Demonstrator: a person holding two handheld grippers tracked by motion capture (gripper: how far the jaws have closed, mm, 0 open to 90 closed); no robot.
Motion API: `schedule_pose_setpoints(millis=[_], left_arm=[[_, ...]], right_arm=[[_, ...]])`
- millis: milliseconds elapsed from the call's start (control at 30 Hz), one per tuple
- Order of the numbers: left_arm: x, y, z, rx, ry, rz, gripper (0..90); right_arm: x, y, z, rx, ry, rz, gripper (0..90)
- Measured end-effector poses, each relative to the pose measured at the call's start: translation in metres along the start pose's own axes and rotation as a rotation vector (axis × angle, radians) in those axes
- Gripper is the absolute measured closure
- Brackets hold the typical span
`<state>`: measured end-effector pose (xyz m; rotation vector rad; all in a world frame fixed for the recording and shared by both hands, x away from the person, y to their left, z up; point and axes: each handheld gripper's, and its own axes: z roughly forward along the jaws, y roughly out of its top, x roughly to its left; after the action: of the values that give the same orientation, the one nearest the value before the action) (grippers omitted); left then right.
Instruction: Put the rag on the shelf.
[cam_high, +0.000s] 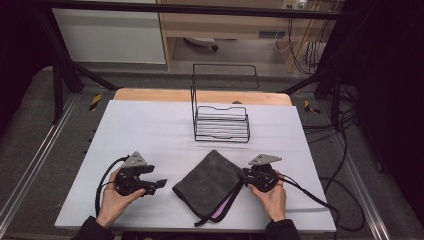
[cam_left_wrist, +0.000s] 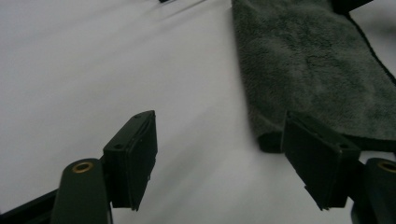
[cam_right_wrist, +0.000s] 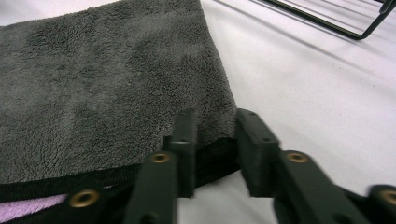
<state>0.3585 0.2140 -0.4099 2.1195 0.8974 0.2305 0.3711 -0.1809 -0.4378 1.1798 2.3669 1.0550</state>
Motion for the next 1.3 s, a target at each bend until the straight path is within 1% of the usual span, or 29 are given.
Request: schedule_pose_setpoints(millis=[67, 133, 200, 233, 300, 367, 433, 467, 500, 533, 567, 667, 700, 733, 767, 800, 867, 967, 1100, 1133, 1167, 1233, 1267, 1300], left_arm=[[-0.004, 0.004, 0.005, 0.010, -0.009, -0.003, 31.5], [-0.008, 0.008, 0.011, 0.019, -0.028, -0.010, 34.5], [-0.012, 0.012, 0.018, 0.029, -0.051, -0.024, 35.6], [-0.014, 0.013, 0.021, 0.036, -0.058, -0.024, 37.1], [-0.018, 0.014, 0.029, 0.054, -0.070, -0.025, 39.9], [-0.021, 0.014, 0.036, 0.082, -0.085, -0.016, 42.6], [-0.025, 0.012, 0.043, 0.112, -0.098, -0.011, 46.3], [-0.026, 0.011, 0.046, 0.126, -0.103, -0.008, 48.3], [-0.027, 0.009, 0.048, 0.137, -0.105, -0.005, 50.4], [-0.028, 0.008, 0.050, 0.147, -0.114, -0.008, 55.6], [-0.029, 0.007, 0.052, 0.152, -0.126, -0.013, 55.6], [-0.032, 0.005, 0.053, 0.163, -0.132, -0.010, 61.8], [-0.034, 0.005, 0.053, 0.164, -0.128, -0.006, 63.6], [-0.035, 0.005, 0.053, 0.164, -0.125, -0.008, 65.2], [-0.036, 0.004, 0.053, 0.164, -0.123, -0.008, 67.5], [-0.038, 0.004, 0.054, 0.163, -0.122, -0.009, 70.6], [-0.041, 0.004, 0.053, 0.166, -0.117, -0.011, 75.8], [-0.043, 0.004, 0.052, 0.171, -0.111, -0.018, 79.6], [-0.044, 0.002, 0.048, 0.172, -0.124, -0.040, 81.3], [-0.045, 0.000, 0.046, 0.173, -0.126, -0.041, 81.5], [-0.045, -0.001, 0.045, 0.171, -0.128, -0.045, 81.6], [-0.047, -0.004, 0.042, 0.169, -0.129, -0.054, 81.8], [-0.049, -0.005, 0.040, 0.169, -0.130, -0.059, 81.8], [-0.050, -0.007, 0.039, 0.169, -0.129, -0.055, 81.8]], right_arm=[[-0.001, 0.001, 0.000, -0.008, -0.006, 0.002, 82.0], [-0.003, 0.002, -0.001, -0.020, -0.035, -0.004, 83.0], [-0.004, 0.002, -0.001, -0.022, -0.041, 0.002, 82.9], [-0.005, 0.002, 0.000, -0.023, -0.040, 0.004, 82.4], [-0.007, 0.000, 0.001, -0.029, -0.042, 0.015, 78.5], [-0.008, -0.001, 0.001, -0.023, -0.048, 0.021, 71.7], [-0.008, -0.003, 0.001, -0.014, -0.032, 0.045, 63.3], [-0.008, -0.004, 0.001, -0.011, -0.034, 0.049, 60.4], [-0.008, -0.005, 0.002, -0.012, -0.033, 0.059, 60.1], [-0.008, -0.007, 0.005, -0.005, -0.016, 0.074, 58.9], [-0.008, -0.007, 0.005, -0.005, -0.016, 0.074, 58.9], [-0.007, -0.008, 0.008, -0.003, -0.003, 0.101, 60.5], [-0.007, -0.008, 0.010, -0.006, -0.001, 0.106, 61.6], [-0.007, -0.008, 0.010, -0.007, -0.002, 0.118, 64.1], [-0.006, -0.009, 0.010, -0.011, 0.010, 0.120, 66.9], [-0.005, -0.009, 0.010, -0.013, 0.008, 0.114, 68.9], [-0.005, -0.008, 0.009, -0.016, 0.015, 0.119, 75.3], [-0.006, -0.005, 0.010, -0.009, 0.026, 0.136, 78.9], [-0.005, -0.001, 0.012, -0.018, 0.021, 0.111, 79.8], [-0.005, 0.001, 0.014, -0.022, 0.021, 0.097, 79.9], [-0.005, 0.003, 0.015, -0.024, 0.022, 0.081, 79.9], [-0.005, 0.008, 0.019, -0.025, 0.031, 0.072, 80.0], [-0.005, 0.011, 0.022, -0.031, 0.037, 0.059, 80.0], [-0.005, 0.014, 0.024, -0.030, 0.039, 0.053, 80.0]])
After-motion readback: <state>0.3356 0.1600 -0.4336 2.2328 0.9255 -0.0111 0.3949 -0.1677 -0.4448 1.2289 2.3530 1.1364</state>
